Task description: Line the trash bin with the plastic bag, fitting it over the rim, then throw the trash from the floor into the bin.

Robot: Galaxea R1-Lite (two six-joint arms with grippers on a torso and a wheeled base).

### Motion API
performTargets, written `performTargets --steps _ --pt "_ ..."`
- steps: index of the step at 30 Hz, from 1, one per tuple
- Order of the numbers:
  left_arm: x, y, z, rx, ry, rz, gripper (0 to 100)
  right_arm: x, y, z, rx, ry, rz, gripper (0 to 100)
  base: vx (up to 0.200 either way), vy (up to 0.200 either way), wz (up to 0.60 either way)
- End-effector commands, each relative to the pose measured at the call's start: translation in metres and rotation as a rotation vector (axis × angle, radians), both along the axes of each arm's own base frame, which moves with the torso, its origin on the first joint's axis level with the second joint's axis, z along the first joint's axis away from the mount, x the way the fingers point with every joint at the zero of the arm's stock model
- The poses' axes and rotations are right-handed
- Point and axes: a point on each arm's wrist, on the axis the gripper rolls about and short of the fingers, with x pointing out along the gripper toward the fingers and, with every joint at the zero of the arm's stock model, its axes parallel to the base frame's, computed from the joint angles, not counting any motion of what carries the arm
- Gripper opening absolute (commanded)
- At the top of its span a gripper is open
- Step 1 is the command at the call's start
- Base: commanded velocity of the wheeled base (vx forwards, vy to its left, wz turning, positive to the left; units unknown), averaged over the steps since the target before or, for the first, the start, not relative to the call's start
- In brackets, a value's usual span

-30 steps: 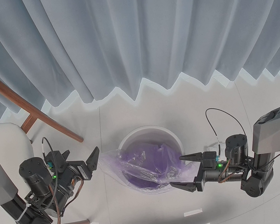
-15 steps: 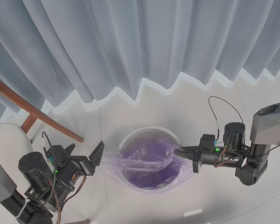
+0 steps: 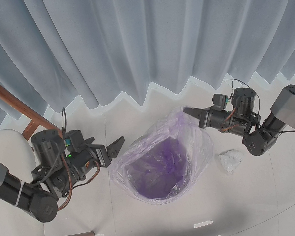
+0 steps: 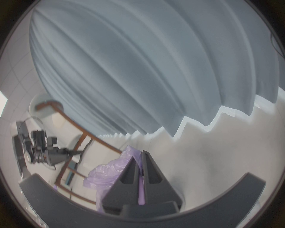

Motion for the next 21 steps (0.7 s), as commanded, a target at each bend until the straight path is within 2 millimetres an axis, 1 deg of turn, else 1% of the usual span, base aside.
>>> performTargets --steps 1,5,7,8,9,11,13,17,18,21 --pt "0.025 -0.012 0.011 0.062 -0.037 -0.029 100 0.026 0.003 0.002 0.101 0.041 -0.063 0 0.0 0.0 0.0" --pt "0.036 -0.019 -0.004 0.126 -0.024 -0.066 100 0.029 0.003 -0.008 0.133 0.095 -0.067 0 0.0 0.0 0.0" --pt "0.038 -0.022 -0.012 0.162 -0.022 -0.086 100 0.03 0.004 -0.012 0.144 0.118 -0.064 0 0.0 0.0 0.0" --pt "0.038 -0.022 -0.012 0.162 -0.022 -0.086 100 0.03 0.004 -0.012 0.144 0.118 -0.064 0 0.0 0.0 0.0" --pt "0.04 -0.024 -0.02 0.198 -0.024 -0.099 100 0.031 0.004 -0.017 0.151 0.134 -0.067 0 0.0 0.0 0.0" --pt "0.042 -0.025 -0.027 0.23 -0.022 -0.111 100 0.032 0.004 -0.021 0.153 0.146 -0.067 0 0.0 0.0 0.0" --pt "0.043 -0.026 -0.031 0.25 -0.026 -0.134 100 0.033 0.005 -0.025 0.153 0.156 -0.068 0 0.0 0.0 0.0" --pt "0.047 -0.027 -0.032 0.273 -0.045 -0.148 100 0.033 0.005 -0.024 0.155 0.155 -0.066 0 0.0 0.0 0.0" --pt "0.048 -0.028 -0.031 0.272 -0.049 -0.148 100 0.033 0.005 -0.023 0.159 0.148 -0.069 100 0.0 0.0 0.0" --pt "0.049 -0.029 -0.027 0.267 -0.066 -0.15 100 0.031 0.004 -0.014 0.17 0.131 -0.096 100 0.0 0.0 0.0"
